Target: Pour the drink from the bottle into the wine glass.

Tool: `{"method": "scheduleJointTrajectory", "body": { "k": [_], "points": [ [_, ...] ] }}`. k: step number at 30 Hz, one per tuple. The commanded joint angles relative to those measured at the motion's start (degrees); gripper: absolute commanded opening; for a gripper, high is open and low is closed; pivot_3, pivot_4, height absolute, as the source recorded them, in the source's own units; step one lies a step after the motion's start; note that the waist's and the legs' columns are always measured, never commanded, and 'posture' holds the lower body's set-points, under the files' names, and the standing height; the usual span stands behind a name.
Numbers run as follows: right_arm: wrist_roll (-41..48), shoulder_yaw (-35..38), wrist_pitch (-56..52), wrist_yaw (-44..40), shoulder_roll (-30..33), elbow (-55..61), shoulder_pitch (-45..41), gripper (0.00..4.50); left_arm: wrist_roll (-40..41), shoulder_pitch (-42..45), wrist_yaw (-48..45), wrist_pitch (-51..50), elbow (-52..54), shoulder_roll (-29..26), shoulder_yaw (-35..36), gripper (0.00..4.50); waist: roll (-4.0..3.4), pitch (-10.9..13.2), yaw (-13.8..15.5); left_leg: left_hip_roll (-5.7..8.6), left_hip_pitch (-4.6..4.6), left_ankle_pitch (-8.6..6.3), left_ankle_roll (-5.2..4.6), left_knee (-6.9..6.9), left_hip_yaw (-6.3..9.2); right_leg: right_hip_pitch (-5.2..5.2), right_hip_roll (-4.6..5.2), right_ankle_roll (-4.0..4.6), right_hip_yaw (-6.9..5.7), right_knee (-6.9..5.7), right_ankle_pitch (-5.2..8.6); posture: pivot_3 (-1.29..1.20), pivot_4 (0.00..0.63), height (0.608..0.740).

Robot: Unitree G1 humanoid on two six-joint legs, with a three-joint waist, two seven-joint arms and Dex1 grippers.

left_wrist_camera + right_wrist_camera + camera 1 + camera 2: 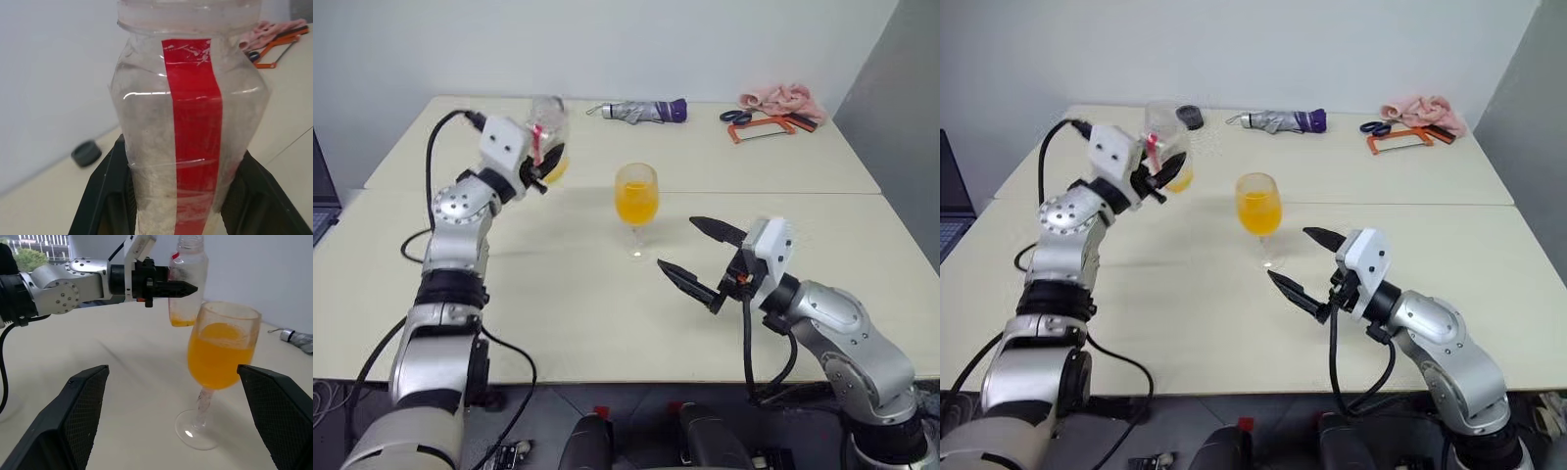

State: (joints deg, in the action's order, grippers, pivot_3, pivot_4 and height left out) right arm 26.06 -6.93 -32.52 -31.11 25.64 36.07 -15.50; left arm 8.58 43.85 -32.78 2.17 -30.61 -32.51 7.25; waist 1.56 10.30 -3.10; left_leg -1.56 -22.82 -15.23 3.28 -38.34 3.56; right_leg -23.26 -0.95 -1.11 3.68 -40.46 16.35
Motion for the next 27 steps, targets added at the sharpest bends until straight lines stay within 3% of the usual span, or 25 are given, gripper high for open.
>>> {"method": "scheduleJointTrajectory", "body": {
  "k": [1, 7, 23, 27],
  "points": [
    [0.5, -1.8, -1.2, -0.8, -0.7, -0.8, -3.3, 4.50, 4.3, -4.1, 2.4, -8.3, 9.6, -1.2, 5.0, 1.73, 0.00, 0.0, 0.0, 0.00, 0.01, 0.00, 0.00, -0.05, 0.00, 0.00, 0.00, 0.00, 0.01, -0.03, 0.00, 0.00, 0.150, 0.740],
    [-1.1, -4.5, -0.7, -2.4, -1.0, -3.4, -6.5, 4.50, 7.5, -11.5, 3.8, -18.4, 16.2, -1.7, 8.4, 1.73, 0.01, 0.0, 0.5, 0.02, -0.05, -0.01, -0.01, -0.35, 0.08, 0.02, 0.01, -0.01, -0.04, -0.27, 0.01, 0.00, 0.150, 0.740],
    [-3.2, -8.8, 0.1, -4.9, -3.0, -5.8, -10.0, 4.50, 8.2, -15.4, 3.3, -12.1, 9.4, -0.6, 11.1, 1.73, 0.01, 0.0, 1.1, 0.05, 0.00, -0.01, -0.01, -0.46, 0.04, 0.03, -0.02, -0.01, -0.03, -0.36, 0.00, 0.00, 0.150, 0.740],
    [-3.6, -8.9, 0.0, -5.1, -3.3, -6.0, -10.2, 4.50, 8.8, -15.1, 4.4, -11.2, 8.2, 0.8, 11.4, 3.10, 0.02, 0.0, 1.2, 0.04, -0.02, -0.01, -0.01, -0.45, 0.06, 0.03, -0.02, -0.01, -0.04, -0.35, 0.00, 0.00, 0.150, 0.740]
  ]
}}
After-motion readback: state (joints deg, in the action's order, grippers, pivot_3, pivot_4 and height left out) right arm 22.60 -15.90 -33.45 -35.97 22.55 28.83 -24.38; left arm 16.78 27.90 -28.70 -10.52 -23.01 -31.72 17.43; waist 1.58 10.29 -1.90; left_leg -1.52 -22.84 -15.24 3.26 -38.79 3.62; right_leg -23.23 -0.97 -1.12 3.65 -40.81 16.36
